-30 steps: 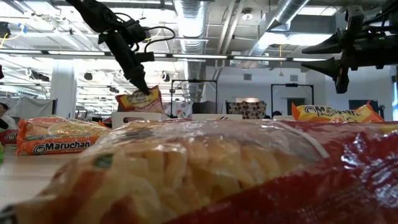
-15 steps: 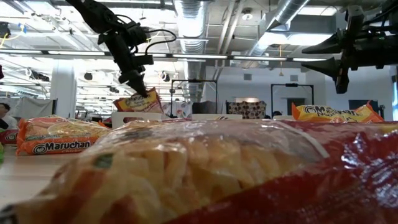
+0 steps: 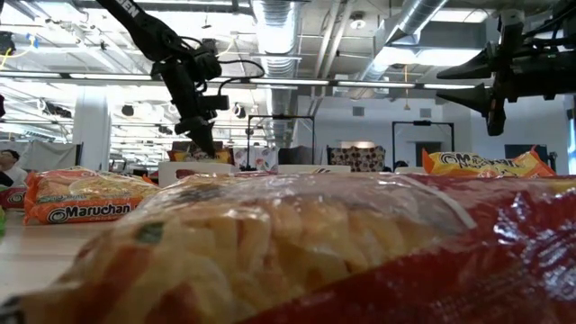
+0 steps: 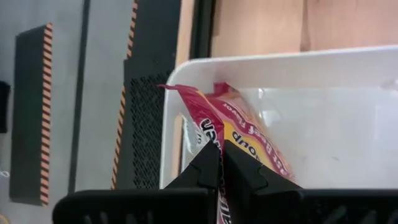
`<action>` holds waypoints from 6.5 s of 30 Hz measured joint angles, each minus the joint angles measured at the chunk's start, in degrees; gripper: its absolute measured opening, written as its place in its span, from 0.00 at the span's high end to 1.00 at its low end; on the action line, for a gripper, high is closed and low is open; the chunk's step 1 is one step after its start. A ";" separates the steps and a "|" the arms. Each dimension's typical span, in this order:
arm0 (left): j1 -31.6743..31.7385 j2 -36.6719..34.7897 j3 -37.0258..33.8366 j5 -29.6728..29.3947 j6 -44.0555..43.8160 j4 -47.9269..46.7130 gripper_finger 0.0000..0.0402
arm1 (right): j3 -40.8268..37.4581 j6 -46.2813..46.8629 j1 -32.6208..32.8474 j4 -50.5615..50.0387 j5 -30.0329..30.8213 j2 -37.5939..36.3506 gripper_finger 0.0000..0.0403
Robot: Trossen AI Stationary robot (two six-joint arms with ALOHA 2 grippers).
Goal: Sort Maruchan noodles
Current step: Put the red noodle pack into the left white bin, then put the orange noodle pack into the right white bin
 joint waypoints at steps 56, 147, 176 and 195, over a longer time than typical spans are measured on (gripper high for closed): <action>-18.51 -16.11 0.07 24.51 -52.77 14.93 0.67 | 5.36 -13.73 -0.07 27.36 -4.08 0.02 0.45; -48.46 -16.04 0.07 10.37 -69.00 30.30 0.67 | 35.54 -12.09 11.72 -36.68 -28.73 71.62 0.90; -47.78 -16.04 0.04 3.12 -65.11 27.37 0.67 | 70.05 -30.30 6.47 -70.25 -10.87 71.60 0.99; -31.53 -17.41 0.00 -0.18 -51.01 28.72 0.67 | 77.09 -57.48 -28.11 -65.02 -3.62 71.56 0.99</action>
